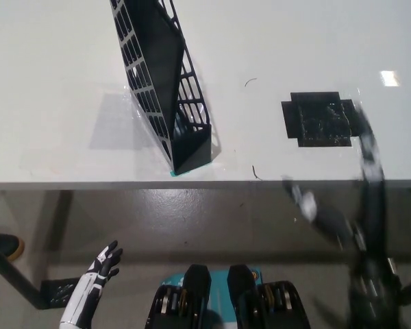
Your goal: A notebook is kept standing on the table on the right hand side and a black shelf is kept on the left hand side and the robot uses its right hand to grab the notebook and places it in the shelf
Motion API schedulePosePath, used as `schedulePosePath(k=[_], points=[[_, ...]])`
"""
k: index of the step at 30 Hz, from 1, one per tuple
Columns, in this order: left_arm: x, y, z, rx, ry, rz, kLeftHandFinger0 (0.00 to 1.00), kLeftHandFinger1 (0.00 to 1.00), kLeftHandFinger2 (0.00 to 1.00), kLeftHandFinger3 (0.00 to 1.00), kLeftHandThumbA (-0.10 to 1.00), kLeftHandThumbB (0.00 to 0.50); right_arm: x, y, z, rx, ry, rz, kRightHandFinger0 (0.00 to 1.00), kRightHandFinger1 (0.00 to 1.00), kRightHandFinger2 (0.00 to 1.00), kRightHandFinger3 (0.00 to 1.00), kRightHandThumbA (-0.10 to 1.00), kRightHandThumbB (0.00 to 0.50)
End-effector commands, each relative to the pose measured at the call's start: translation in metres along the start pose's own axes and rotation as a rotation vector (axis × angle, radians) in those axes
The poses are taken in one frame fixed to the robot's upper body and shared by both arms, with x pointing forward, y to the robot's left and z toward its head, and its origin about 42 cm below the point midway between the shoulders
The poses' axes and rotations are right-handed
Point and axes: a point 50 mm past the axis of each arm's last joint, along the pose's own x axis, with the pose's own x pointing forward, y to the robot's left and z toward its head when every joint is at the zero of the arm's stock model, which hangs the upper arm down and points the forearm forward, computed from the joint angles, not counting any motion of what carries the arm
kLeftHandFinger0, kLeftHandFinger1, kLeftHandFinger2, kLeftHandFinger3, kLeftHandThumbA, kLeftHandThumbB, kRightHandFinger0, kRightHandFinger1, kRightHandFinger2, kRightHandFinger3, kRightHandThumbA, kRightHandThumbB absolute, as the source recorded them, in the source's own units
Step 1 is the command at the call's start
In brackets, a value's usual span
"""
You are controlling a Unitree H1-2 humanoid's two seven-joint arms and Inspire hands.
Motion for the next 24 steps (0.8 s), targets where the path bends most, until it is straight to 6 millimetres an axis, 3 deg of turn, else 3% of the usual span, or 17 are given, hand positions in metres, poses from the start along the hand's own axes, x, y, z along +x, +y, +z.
schedulePosePath(k=[1, 5, 9, 13, 14, 24], points=[[0.009, 0.005, 0.014, 0.025, -0.059, -0.015, 1.0, 1.0, 1.0, 1.0, 1.0, 0.15, -0.025, -0.005, 0.001, 0.116, -0.018, 0.015, 1.0, 1.0, 1.0, 1.0, 1.0, 0.333], [0.007, 0.005, 0.014, 0.017, -0.055, -0.017, 1.0, 1.0, 1.0, 1.0, 1.0, 0.155, -0.047, 0.0, -0.051, 0.127, 0.216, 0.001, 1.0, 1.0, 1.0, 1.0, 1.0, 0.366], [0.007, 0.006, 0.015, 0.024, -0.054, -0.01, 1.0, 1.0, 1.0, 1.0, 1.0, 0.161, -0.062, 0.003, -0.076, 0.166, 0.342, 0.04, 1.0, 1.0, 1.0, 1.0, 1.0, 0.294], [0.008, 0.006, 0.014, 0.023, -0.056, -0.002, 1.0, 1.0, 1.0, 1.0, 1.0, 0.171, -0.072, 0.007, -0.085, 0.233, 0.408, 0.074, 1.0, 1.0, 1.0, 1.0, 1.0, 0.318], [0.008, 0.006, 0.014, 0.02, -0.053, -0.002, 1.0, 1.0, 1.0, 1.0, 1.0, 0.175, -0.074, 0.007, -0.086, 0.231, 0.412, 0.083, 1.0, 1.0, 1.0, 1.0, 1.0, 0.304], [0.006, 0.003, 0.011, 0.013, -0.047, -0.001, 1.0, 1.0, 1.0, 1.0, 1.0, 0.171, -0.072, 0.009, -0.091, 0.257, 0.435, 0.161, 1.0, 1.0, 1.0, 1.0, 1.0, 0.311]])
